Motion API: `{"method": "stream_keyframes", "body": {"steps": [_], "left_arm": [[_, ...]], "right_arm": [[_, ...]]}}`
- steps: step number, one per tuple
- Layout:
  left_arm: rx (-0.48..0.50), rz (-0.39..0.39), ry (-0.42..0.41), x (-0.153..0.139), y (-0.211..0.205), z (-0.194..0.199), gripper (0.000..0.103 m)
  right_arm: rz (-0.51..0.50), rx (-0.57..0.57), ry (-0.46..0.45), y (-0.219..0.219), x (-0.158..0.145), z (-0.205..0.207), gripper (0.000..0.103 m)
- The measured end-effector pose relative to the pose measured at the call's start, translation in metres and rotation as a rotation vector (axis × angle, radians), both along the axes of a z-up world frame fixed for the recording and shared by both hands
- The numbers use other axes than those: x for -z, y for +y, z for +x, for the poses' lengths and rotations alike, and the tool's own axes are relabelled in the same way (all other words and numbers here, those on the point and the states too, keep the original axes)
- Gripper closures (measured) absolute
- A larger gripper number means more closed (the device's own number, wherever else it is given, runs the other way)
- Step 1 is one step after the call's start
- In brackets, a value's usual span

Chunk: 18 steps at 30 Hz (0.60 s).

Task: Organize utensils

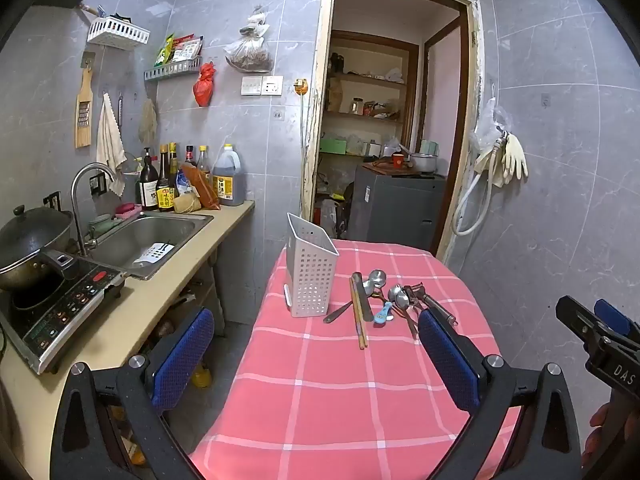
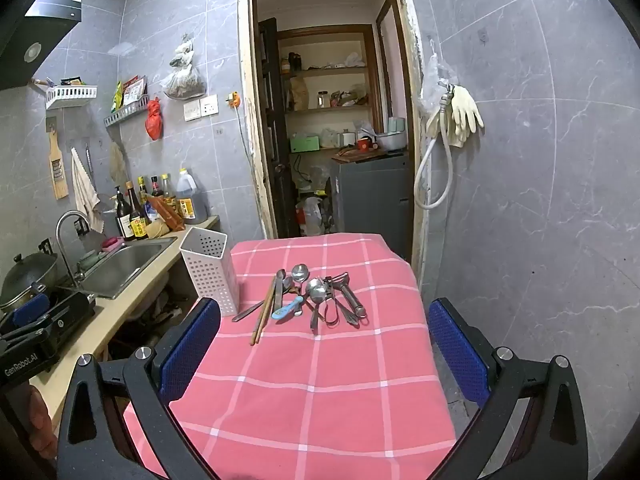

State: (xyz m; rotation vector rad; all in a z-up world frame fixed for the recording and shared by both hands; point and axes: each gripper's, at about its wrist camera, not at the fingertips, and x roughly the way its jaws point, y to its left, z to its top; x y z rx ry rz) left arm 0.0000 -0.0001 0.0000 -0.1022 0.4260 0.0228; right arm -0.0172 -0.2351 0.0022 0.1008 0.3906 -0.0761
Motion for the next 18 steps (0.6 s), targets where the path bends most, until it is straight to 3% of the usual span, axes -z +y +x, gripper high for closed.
{"method": "stream_keyframes", "body": {"steps": [18], "left_arm": [[0.001,-0.001,0.001,0.0000,0.0000,-0.0002,0.000]], "right_arm": [[0.003,0.000,0.005,0.0003,0.0003,0.0019,0.001]]}}
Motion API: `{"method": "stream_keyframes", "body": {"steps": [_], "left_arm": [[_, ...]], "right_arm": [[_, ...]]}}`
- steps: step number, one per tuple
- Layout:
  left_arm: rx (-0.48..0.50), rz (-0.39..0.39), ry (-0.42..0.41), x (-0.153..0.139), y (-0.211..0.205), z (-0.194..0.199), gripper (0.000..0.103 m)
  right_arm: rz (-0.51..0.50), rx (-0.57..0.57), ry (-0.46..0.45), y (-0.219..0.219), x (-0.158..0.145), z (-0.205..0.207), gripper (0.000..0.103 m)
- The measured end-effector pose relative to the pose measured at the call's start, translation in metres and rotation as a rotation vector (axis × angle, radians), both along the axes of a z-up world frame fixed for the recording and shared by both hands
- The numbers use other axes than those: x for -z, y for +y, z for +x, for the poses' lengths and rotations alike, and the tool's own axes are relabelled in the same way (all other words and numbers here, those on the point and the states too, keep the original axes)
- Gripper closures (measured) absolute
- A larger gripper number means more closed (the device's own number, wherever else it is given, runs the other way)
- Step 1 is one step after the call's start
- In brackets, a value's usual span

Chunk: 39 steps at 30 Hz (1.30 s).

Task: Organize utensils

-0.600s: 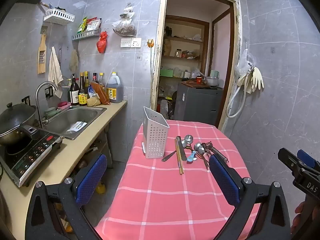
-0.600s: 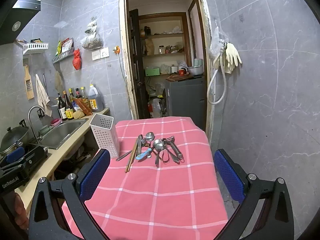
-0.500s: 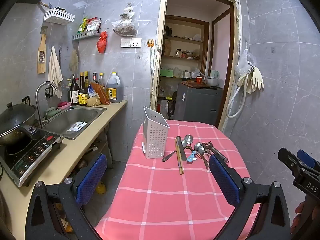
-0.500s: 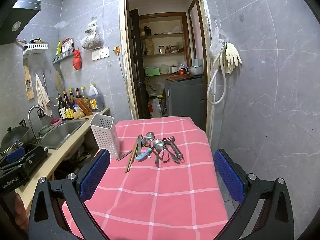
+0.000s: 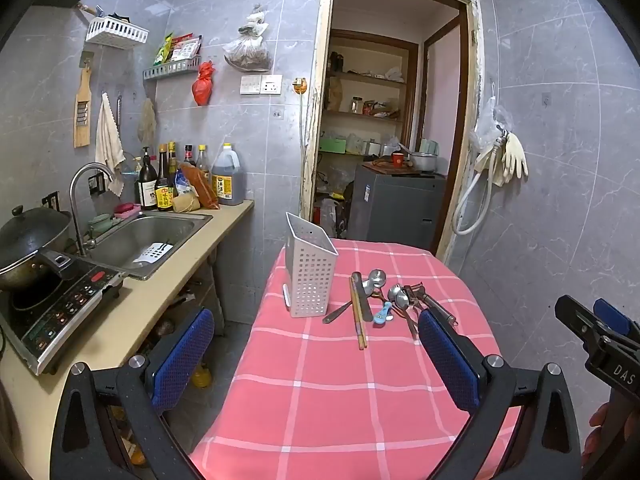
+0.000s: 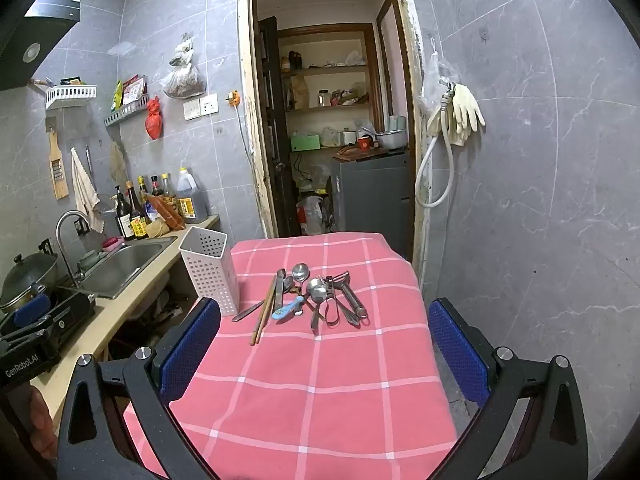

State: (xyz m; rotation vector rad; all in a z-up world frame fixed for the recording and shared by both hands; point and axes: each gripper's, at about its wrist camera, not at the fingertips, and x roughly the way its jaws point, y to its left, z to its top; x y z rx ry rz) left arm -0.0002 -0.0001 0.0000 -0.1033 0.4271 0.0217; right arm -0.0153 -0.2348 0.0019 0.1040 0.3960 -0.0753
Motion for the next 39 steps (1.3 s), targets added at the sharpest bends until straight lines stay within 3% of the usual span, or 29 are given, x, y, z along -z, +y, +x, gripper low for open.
{"method": "stream_keyframes", "body": {"steps": [39], "left_arm": [[0.000,-0.001,0.003,0.0000,0.0000,0.0002,0.000]], "right_arm": [[0.000,0.000,0.004,0.0059,-0.0003,0.0034,0.001]]}}
